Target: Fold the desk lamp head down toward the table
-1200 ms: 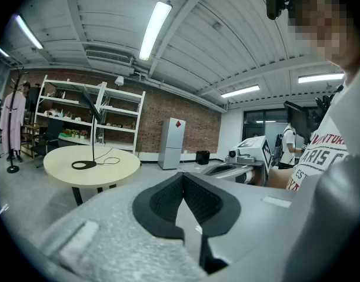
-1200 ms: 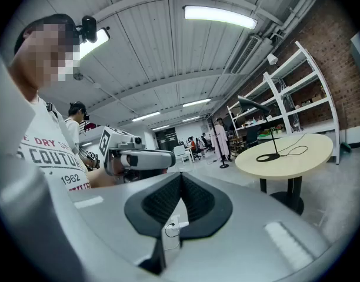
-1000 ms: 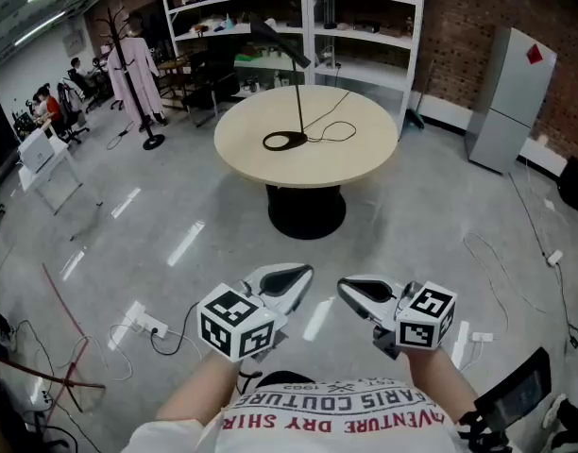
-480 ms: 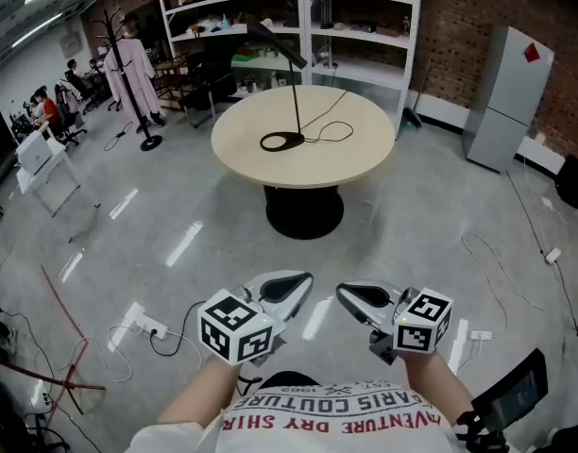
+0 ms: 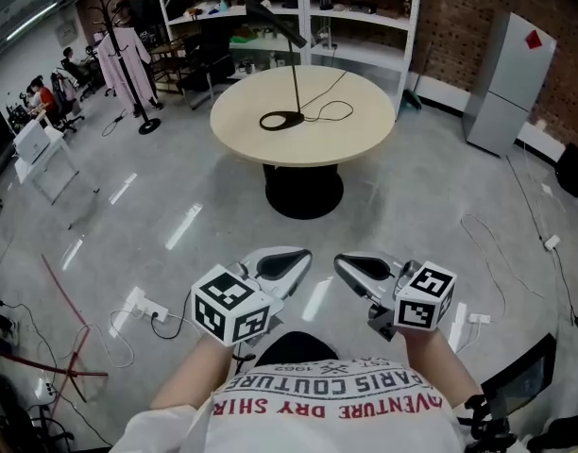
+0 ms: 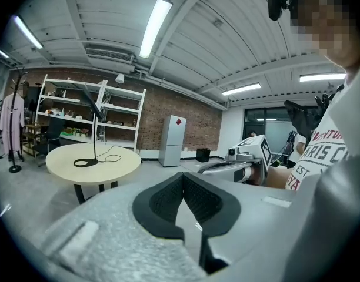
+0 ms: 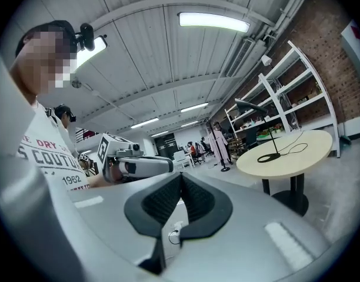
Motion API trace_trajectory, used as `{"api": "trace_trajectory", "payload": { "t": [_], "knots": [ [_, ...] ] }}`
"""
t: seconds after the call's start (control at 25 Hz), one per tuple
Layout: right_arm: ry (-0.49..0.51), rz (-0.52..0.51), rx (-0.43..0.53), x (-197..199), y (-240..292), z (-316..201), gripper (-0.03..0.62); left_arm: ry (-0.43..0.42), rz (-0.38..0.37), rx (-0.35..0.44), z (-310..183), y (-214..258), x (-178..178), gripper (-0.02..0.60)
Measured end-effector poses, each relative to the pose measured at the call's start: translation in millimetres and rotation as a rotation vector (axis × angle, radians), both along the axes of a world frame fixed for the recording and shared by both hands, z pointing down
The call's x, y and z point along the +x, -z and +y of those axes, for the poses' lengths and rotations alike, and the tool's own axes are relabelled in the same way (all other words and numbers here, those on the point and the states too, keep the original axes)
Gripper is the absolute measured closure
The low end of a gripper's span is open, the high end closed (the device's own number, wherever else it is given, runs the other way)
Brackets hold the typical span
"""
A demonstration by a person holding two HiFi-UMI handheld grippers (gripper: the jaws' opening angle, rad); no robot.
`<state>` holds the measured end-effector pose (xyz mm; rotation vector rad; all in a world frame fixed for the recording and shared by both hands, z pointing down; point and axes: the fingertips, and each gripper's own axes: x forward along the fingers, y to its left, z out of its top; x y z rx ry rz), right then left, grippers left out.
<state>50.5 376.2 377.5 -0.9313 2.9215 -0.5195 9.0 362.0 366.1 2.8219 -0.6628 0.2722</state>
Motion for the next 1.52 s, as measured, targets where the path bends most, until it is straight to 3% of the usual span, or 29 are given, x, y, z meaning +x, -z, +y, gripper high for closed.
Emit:
{"api": "trace_trajectory", "payload": {
  "t": [0.4,0.72,0.96,1.24,1.52],
  "knots": [
    [-0.002,0.003,0.005,3.1,2.6,-33.0,0.591,0.000,0.013,0.014,-34.2,4.3,5.1,0.580],
    [0.014,-0.003,-0.006,-3.4,-9.4,-101.5,0.591,-0.003,-0.004,0.003,-96.8,-6.9,1.4,0.580],
    [0.005,-0.014,-0.039,-0.7,-12.8,-186.8,0.591,0.001,-0.010,-0.024,-183.6,-8.6,-2.5,0.580],
    [-0.039,-0.043,-0.071,-0.9,-20.3,-317.2,0.591,0.013,-0.029,-0.059,-318.0,-23.1,-13.3,0.580],
    [-0.048,-0.018,-0.056,-14.1,-23.9,-416.2,0.591,-0.059,-0.032,0.004,-410.0,-20.6,-18.6,0.580]
  ]
}}
